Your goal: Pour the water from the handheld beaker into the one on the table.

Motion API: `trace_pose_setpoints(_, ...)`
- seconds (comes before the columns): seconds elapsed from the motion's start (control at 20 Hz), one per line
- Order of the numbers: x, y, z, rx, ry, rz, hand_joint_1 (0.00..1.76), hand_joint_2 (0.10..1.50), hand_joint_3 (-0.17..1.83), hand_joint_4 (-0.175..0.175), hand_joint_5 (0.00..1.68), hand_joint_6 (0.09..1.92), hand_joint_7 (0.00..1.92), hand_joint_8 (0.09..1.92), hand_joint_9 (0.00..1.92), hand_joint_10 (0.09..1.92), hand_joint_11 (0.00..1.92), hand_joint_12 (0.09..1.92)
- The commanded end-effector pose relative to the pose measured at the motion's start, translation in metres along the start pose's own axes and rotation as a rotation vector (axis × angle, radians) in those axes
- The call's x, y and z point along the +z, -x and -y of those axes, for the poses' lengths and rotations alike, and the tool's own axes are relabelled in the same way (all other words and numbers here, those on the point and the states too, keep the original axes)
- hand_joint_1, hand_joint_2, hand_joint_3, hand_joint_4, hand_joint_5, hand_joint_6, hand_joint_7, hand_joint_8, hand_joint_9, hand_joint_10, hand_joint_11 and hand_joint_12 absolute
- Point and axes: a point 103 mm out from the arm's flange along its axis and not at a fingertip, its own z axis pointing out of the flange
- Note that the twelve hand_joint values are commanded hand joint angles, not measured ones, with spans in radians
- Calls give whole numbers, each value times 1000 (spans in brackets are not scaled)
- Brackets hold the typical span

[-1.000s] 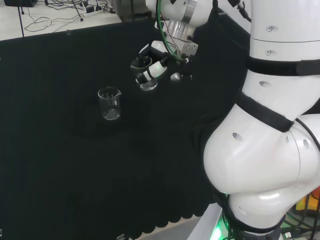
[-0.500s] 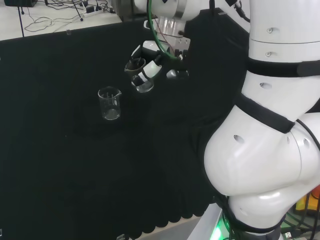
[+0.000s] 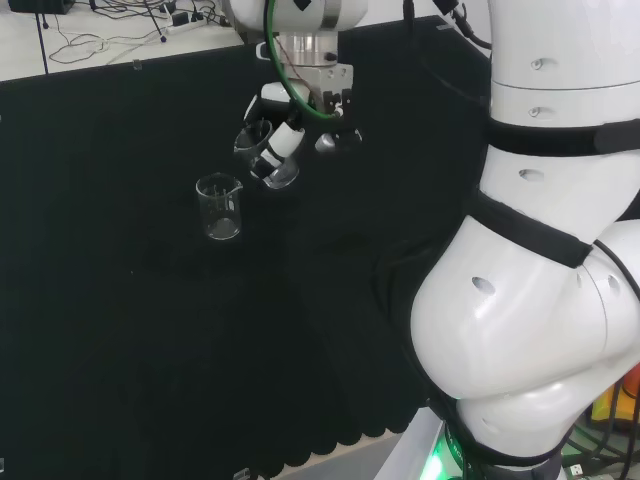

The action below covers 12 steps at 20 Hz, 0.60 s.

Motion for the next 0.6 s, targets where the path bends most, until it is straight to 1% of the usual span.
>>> trace_pose_setpoints(0.05,-1,-13,-10,21,-88,129,1116,784,407,175,1287,557,1692,87,1550,87,1102,916)
trace_pose_setpoints(0.3,0,-21,-15,40,-154,202,1117,775,422,175,1290,557,1696,87,1554,87,1101,920)
trace_pose_setpoints(0.6,-2,-26,-17,50,-205,241,1117,773,427,175,1290,558,1697,87,1559,87,1104,920)
